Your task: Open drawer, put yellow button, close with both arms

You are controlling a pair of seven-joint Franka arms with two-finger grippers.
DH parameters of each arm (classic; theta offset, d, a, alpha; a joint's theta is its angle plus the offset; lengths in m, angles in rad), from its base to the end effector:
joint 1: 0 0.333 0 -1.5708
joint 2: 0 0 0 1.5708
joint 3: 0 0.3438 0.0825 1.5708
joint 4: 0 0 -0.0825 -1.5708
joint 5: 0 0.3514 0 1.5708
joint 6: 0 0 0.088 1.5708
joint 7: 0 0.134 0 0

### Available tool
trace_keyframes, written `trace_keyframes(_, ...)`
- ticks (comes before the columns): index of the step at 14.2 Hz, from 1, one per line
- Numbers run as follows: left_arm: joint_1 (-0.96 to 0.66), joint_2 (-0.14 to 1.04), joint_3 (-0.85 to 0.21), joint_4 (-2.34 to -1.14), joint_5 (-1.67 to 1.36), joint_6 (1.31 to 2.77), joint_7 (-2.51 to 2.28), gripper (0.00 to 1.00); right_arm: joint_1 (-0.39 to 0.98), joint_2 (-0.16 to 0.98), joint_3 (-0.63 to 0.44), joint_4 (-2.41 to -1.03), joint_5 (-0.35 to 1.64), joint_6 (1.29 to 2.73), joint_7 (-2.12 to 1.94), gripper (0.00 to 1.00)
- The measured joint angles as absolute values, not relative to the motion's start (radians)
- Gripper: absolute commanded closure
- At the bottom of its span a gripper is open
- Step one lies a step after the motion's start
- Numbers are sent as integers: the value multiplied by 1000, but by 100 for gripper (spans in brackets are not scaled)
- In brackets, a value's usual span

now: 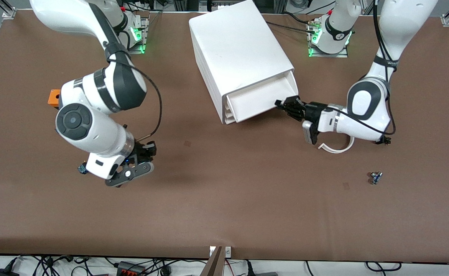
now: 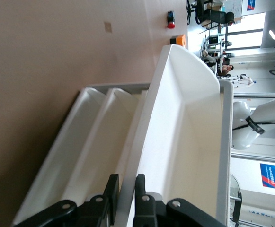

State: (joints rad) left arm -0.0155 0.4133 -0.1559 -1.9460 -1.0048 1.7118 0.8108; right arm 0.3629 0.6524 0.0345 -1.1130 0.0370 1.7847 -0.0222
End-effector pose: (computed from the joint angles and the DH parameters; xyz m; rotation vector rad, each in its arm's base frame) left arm 0.5258 -0.1884 0.3118 1.9620 -0.4753 -0.2927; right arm 0.6702 0.2779 0.4372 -3.0189 -0.6195 -0.0134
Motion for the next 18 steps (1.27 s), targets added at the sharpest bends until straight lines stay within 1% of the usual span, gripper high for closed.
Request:
trace_keyframes(1, -8, 431, -156, -1921, -996, 1707, 811, 82, 382, 648, 42, -1112, 38, 1784, -9, 100)
trace_keyframes(3, -2, 455, -156, -1884, -978, 1699, 811, 0, 441, 642, 47, -1107, 38, 1786, 47, 100)
trace_keyframes(6, 7, 465, -155, -1860, -953, 1704, 761, 0, 548, 627, 51, -1056, 38, 1786, 155, 100)
trace_keyframes(8, 20, 465, -153, -1828, -926, 1690, 710, 0, 619, 618, 51, -1047, 38, 1788, 251, 100)
trace_keyframes(10, 33, 462, -147, -1738, -832, 1621, 594, 0, 676, 621, 51, -1047, 38, 1795, 341, 100)
trace_keyframes(14, 50, 441, -145, -1506, -598, 1427, 288, 0, 734, 629, 52, -1046, 38, 1811, 442, 100)
trace_keyframes(16, 49, 436, -145, -1425, -481, 1352, 165, 0, 768, 650, 52, -1034, 38, 1842, 473, 100)
trace_keyframes(18, 46, 435, -149, -1373, -354, 1312, 71, 0, 801, 675, 52, -1022, 38, 1885, 483, 100)
